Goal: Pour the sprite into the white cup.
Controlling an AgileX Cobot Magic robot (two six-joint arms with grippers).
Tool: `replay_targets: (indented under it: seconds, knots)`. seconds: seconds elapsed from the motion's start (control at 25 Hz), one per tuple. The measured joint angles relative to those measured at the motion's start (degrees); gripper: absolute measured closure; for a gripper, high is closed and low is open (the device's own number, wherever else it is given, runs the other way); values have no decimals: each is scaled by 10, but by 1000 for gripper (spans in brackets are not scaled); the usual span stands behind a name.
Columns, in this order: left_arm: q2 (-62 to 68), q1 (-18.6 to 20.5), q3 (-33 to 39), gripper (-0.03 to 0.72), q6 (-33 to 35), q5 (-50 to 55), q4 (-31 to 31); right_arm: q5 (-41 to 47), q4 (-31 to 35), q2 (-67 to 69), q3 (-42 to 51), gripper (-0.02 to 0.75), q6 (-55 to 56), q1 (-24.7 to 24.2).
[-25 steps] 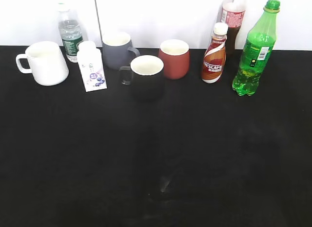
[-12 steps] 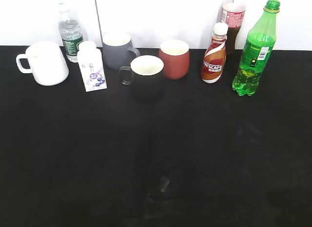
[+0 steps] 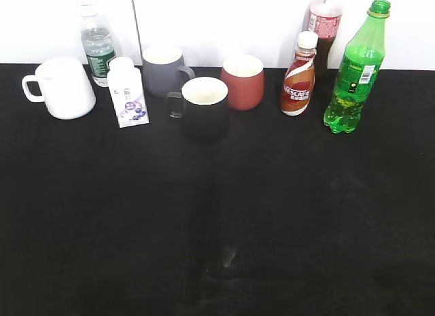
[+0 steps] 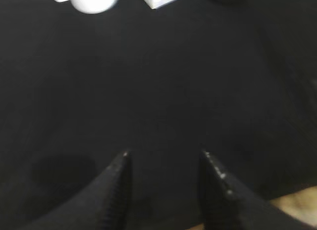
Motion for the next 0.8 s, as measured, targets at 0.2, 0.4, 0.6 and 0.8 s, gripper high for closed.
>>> replay_targets:
  seconds: [0.2,0.4,0.6,0.8]
  knots:
    - [-102,124,0,423,0,0,0,0,-1,-100,0,148,0,-79]
    - [-134,131,1,450,0,0,0,0,-2,-161,1,148,0,-82]
    - [-134,132,1,451,0,0,0,0,-2,-161,1,148,0,-82]
    - [-134,132,1,451,0,0,0,0,-2,-161,1,148,0,-82]
